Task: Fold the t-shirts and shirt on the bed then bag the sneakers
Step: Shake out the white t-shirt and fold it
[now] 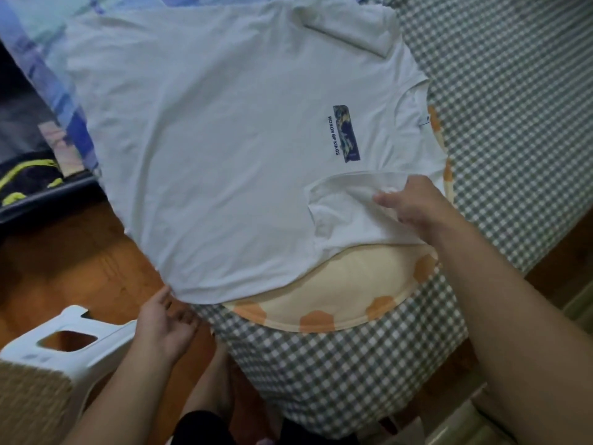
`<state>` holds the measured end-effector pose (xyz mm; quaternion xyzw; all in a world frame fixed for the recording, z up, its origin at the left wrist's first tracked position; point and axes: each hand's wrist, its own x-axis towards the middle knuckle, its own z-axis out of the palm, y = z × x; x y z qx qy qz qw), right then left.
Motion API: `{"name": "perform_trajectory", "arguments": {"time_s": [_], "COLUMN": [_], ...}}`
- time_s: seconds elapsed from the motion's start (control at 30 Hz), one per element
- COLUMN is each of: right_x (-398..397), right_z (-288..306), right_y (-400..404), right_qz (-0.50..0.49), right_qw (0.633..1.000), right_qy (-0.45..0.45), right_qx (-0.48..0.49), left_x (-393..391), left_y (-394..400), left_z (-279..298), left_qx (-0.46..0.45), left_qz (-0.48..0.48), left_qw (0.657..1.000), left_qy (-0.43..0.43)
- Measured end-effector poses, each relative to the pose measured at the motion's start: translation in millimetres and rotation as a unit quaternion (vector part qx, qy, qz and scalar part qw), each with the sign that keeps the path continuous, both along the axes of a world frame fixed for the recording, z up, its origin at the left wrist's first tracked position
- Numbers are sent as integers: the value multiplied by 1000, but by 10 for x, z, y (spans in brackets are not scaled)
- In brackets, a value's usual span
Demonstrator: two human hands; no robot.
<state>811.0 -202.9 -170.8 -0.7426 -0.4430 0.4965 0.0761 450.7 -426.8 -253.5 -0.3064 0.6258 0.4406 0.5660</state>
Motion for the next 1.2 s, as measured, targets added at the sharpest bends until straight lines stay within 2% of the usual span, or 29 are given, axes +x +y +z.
{"name": "perform_trajectory", "arguments": {"time_s": [0.1, 0.17, 0.27, 0.33, 0.4, 0.47, 0.53, 0.57, 0.6, 0.63, 0.67, 0.73, 0.77, 0.83, 0.9, 1.0, 1.07, 1.1, 1.13, 1.17, 1.2], "right_x": [244, 389, 547, 596, 568, 530, 458, 410, 348, 264, 175, -30, -96, -131, -159, -301, -372, -378, -349, -251, -171], "right_z": [262, 312, 304, 237, 164, 70, 46, 70, 106, 145, 168, 115, 67, -33, 42, 229, 278, 273, 260, 188, 141], "right_y": [-547, -1009, -1785, -2177, -2353, -2364, -2272, -2227, -2170, -2111, -2031, -1811, -1688, -1549, -1562, -2010, -2395, -2511, -2560, -2562, -2491], "right_qz": [37, 43, -28, -120, -248, -385, -512, -510, -446, -326, -188, 29, 101, 196, 237, 333, 379, 320, 196, 18, -184], "right_qw": [998, 999, 999, 991, 967, 923, 859, 859, 887, 922, 947, 972, 971, 949, 931, 917, 894, 907, 930, 945, 938], "right_qy": [44, 1, -39, -35, -30, -14, -1, -37, -110, -202, -254, -219, -209, -243, -255, -166, -179, -207, -243, -270, -261], "right_qx": [-5, 2, -16, -38, -54, -22, 14, 33, 44, 42, 61, 76, 57, 48, 112, 141, 157, 179, 194, 186, 131], "left_x": [-78, -133, -216, -258, -299, -340, -355, -362, -364, -370, -372, -378, -383, -415, -454, -499, -501, -498, -499, -498, -494], "left_y": [-56, -133, -185, -159, -101, -45, 17, 39, 55, 67, 75, 90, 88, 69, 62, 45, 29, 21, 11, 2, -1], "left_z": [-39, -14, 64, 101, 122, 121, 99, 79, 61, 33, 13, 3, 8, 13, 29, 105, 174, 201, 225, 246, 273], "left_qx": [-8, 8, 23, 20, 16, 16, 3, -6, -14, -19, -23, -31, -34, -40, -38, -12, 8, 17, 23, 27, 28], "left_qz": [46, 64, 73, 61, 45, 42, 33, 22, 8, -6, -22, -56, -70, -74, -65, -31, -10, 1, 8, 16, 24], "left_qw": [999, 998, 997, 998, 998, 998, 999, 999, 999, 999, 999, 997, 996, 996, 997, 999, 999, 999, 999, 999, 999], "left_qy": [19, 10, -20, -29, -36, -40, -35, -31, -29, -27, -27, -31, -34, -35, -31, -35, -33, -31, -26, -19, -10]}}
